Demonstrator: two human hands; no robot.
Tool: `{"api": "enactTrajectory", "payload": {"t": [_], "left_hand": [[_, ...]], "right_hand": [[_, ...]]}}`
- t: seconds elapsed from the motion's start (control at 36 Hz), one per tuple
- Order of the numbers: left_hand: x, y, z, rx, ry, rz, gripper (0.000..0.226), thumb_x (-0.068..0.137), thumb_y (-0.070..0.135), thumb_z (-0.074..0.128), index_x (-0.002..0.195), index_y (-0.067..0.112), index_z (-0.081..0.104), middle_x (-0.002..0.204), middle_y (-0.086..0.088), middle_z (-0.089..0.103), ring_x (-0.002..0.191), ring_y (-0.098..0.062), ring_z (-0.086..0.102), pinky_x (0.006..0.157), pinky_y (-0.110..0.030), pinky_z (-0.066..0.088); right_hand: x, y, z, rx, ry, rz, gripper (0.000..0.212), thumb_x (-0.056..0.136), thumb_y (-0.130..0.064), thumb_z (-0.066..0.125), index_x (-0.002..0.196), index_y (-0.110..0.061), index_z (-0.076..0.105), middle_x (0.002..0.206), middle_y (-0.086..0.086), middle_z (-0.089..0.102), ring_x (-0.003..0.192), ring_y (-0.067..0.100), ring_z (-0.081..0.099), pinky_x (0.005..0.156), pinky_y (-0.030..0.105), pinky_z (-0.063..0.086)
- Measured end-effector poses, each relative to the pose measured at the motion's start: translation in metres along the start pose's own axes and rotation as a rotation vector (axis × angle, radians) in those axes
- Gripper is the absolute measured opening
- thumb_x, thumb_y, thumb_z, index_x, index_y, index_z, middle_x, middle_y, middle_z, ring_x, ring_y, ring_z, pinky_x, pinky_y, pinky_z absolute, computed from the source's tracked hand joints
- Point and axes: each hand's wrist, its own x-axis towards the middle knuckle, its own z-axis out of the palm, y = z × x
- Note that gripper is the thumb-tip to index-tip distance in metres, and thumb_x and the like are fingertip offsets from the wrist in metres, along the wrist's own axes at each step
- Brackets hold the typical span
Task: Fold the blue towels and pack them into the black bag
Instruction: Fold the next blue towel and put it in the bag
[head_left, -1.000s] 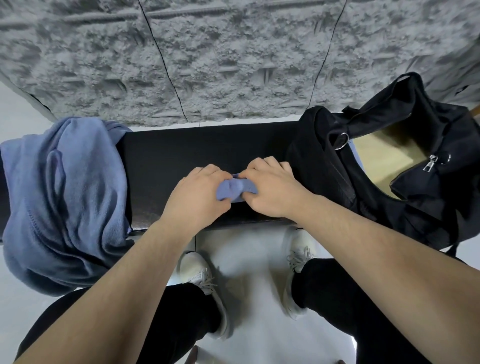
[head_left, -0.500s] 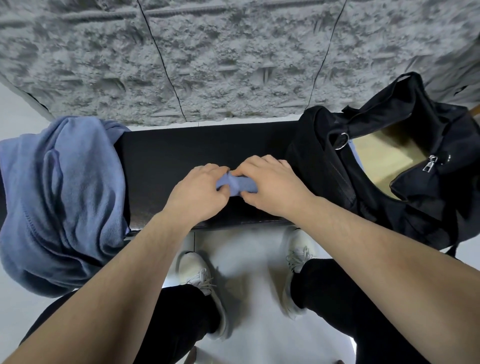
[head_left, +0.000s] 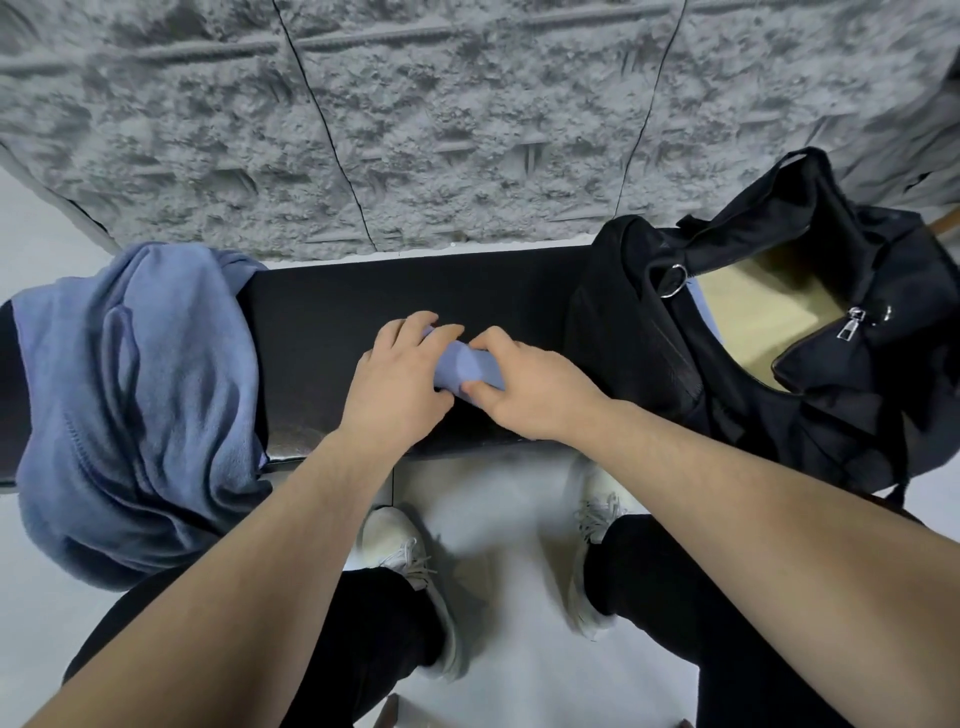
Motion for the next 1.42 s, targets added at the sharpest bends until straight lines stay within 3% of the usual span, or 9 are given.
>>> {"api": "enactTrajectory", "payload": {"t": [0.22, 0.44, 0.61, 0.75, 0.92, 1.11, 1.22, 1.33, 1.42], "left_hand": [[-0.009, 0.015, 0.003, -0.015, 0.207, 0.163, 0.065, 0.077, 0.007, 0.065, 0.138, 0.026, 0.052, 0.156, -0.001, 0.033, 0.149, -0.025, 0.015, 0.117, -0.045, 0.018], [-0.026, 0.048, -0.01, -0.195, 0.423, -0.012, 0.059, 0.084, 0.001, 0.058, 0.137, 0.027, 0.055, 0.137, -0.006, 0.041, 0.116, -0.028, 0.043, 0.096, -0.044, 0.043], [-0.039, 0.067, -0.027, -0.403, 0.268, -0.071, 0.061, 0.093, 0.0, 0.048, 0.149, 0.024, 0.041, 0.119, 0.007, 0.036, 0.08, -0.014, 0.055, 0.079, -0.035, 0.051], [-0.051, 0.087, -0.035, -0.522, 0.262, -0.085, 0.054, 0.095, -0.001, 0.046, 0.147, 0.017, 0.044, 0.119, 0.009, 0.036, 0.083, 0.016, 0.049, 0.072, -0.003, 0.036], [-0.064, 0.121, -0.051, -0.697, 0.279, -0.096, 0.049, 0.096, -0.004, 0.04, 0.142, 0.011, 0.05, 0.13, 0.003, 0.041, 0.092, 0.034, 0.039, 0.077, 0.006, 0.028], [-0.071, 0.167, -0.07, -0.828, 0.293, -0.112, 0.044, 0.101, 0.008, 0.036, 0.141, 0.016, 0.052, 0.13, 0.013, 0.041, 0.094, 0.035, 0.038, 0.08, 0.008, 0.028], [-0.068, 0.199, -0.075, -0.854, 0.238, -0.072, 0.045, 0.102, 0.01, 0.036, 0.144, 0.017, 0.048, 0.136, 0.012, 0.04, 0.098, 0.022, 0.043, 0.078, 0.009, 0.028], [-0.062, 0.231, -0.07, -0.821, 0.18, -0.032, 0.047, 0.101, 0.011, 0.041, 0.148, 0.015, 0.041, 0.133, 0.013, 0.035, 0.086, 0.037, 0.037, 0.07, 0.01, 0.027], [-0.057, 0.252, -0.063, -0.788, 0.117, -0.024, 0.05, 0.101, 0.014, 0.04, 0.151, 0.017, 0.038, 0.145, 0.006, 0.036, 0.097, 0.015, 0.043, 0.072, 0.01, 0.028]], "right_hand": [[-0.004, 0.002, -0.011, 0.453, -0.023, 0.157, 0.043, 0.098, -0.041, 0.052, 0.138, -0.031, 0.039, 0.123, -0.003, 0.058, 0.105, 0.017, 0.058, 0.091, 0.034, 0.05], [-0.023, -0.009, -0.026, 0.787, 0.061, 0.236, 0.041, 0.1, -0.038, 0.051, 0.139, -0.027, 0.044, 0.127, -0.005, 0.059, 0.112, 0.013, 0.058, 0.101, 0.034, 0.047], [-0.043, -0.025, -0.038, 0.767, 0.077, 0.242, 0.047, 0.1, -0.039, 0.048, 0.145, -0.031, 0.037, 0.128, -0.006, 0.056, 0.112, 0.015, 0.058, 0.101, 0.035, 0.047], [-0.067, -0.029, -0.051, 0.774, 0.072, 0.228, 0.065, 0.091, -0.044, 0.063, 0.146, -0.032, 0.031, 0.116, -0.009, 0.058, 0.103, 0.01, 0.061, 0.092, 0.027, 0.05], [-0.097, -0.028, -0.076, 0.823, 0.111, 0.226, 0.075, 0.084, -0.043, 0.074, 0.145, -0.029, 0.033, 0.121, -0.006, 0.059, 0.104, 0.008, 0.06, 0.087, 0.023, 0.05], [-0.125, -0.015, -0.114, 0.832, 0.171, 0.236, 0.065, 0.089, -0.038, 0.067, 0.144, -0.03, 0.034, 0.103, -0.013, 0.057, 0.082, -0.004, 0.054, 0.061, 0.014, 0.042], [-0.14, 0.0, -0.132, 0.817, 0.226, 0.283, 0.063, 0.087, -0.041, 0.067, 0.141, -0.028, 0.037, 0.106, -0.011, 0.057, 0.09, 0.003, 0.058, 0.069, 0.021, 0.047], [-0.148, 0.018, -0.146, 0.898, 0.242, 0.354, 0.062, 0.082, -0.049, 0.069, 0.134, -0.023, 0.045, 0.116, 0.002, 0.064, 0.1, 0.018, 0.066, 0.089, 0.036, 0.055], [-0.153, 0.034, -0.158, 0.985, 0.264, 0.394, 0.057, 0.085, -0.047, 0.068, 0.129, -0.016, 0.049, 0.114, 0.007, 0.064, 0.096, 0.022, 0.067, 0.078, 0.037, 0.057]]}}
